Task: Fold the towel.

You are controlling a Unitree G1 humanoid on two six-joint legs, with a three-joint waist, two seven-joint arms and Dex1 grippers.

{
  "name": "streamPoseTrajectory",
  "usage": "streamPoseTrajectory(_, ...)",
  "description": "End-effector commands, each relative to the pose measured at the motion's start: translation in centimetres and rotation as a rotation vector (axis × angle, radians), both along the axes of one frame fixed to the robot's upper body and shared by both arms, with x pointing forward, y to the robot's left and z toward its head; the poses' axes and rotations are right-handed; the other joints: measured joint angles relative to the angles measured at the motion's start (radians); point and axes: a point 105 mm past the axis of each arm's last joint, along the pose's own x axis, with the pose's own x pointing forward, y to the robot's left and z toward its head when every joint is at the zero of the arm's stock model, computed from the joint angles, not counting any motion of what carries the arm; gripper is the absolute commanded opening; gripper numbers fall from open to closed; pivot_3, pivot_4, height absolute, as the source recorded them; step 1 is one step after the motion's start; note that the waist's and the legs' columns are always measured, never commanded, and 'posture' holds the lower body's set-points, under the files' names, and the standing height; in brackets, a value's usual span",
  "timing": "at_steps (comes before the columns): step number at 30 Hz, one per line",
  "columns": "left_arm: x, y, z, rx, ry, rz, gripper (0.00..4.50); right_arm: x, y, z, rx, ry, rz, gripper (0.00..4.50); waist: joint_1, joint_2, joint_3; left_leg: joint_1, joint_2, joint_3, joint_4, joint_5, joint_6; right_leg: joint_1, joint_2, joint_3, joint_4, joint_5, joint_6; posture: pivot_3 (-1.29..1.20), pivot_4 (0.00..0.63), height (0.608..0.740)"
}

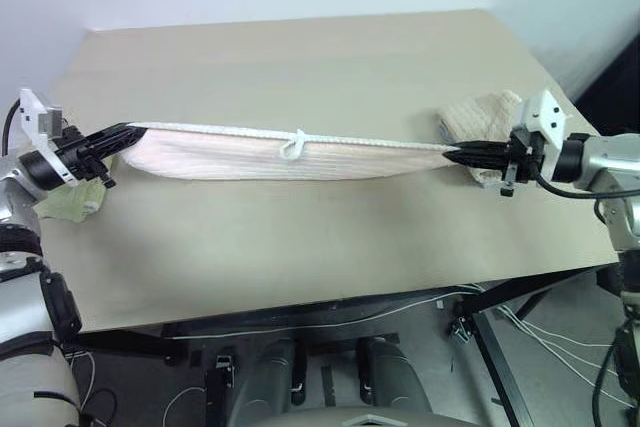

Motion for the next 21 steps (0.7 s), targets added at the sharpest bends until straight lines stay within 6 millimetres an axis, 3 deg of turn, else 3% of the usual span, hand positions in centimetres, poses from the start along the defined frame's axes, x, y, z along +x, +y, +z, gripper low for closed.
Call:
streamPoseTrajectory(1,-2.4,1.3,0.8,0.042,0.021,-0.004,0.03,-1.5,-1.8,0.0,-0.048,0.038,-0.041,0.0,-0.001,0.0,0.0,0.0,0.0,0.0,0.0,0.0,0.0,-0.001,0.0,0.0,0.0,0.0,0.0,0.0,0.15,0.74)
streamPoseTrajectory(4,-4.6,0.7,-0.6,0.102,0.11,-0.064,0.03,-3.1,-1.7,-1.6,-0.087,0.105,-0.01,0.0,-0.001,0.0,0.0,0.0,0.0,0.0,-0.002,0.0,0.0,-0.002,0.0,0.001,0.0,0.0,0.0,0.0,0.15,0.74)
streamPoseTrajectory(11,-9.5,0.5,-3.0,0.165,0.289,-0.108,0.03,-5.9,-1.0,-3.0,-0.078,0.199,0.034,0.0,0.003,0.003,-0.001,0.0,0.0,0.0,-0.004,0.0,0.0,-0.001,-0.001,0.001,-0.002,-0.003,-0.006,0.0,0.15,0.74)
streamPoseTrajectory(21,-12.5,0.5,-5.3,0.168,0.381,-0.081,0.03,-9.2,-2.5,-4.6,-0.18,0.303,0.044,0.0,0.007,0.003,-0.001,0.0,0.0,0.0,-0.006,0.0,0.0,-0.001,-0.001,0.001,-0.004,-0.004,-0.007,0.0,0.15,0.74)
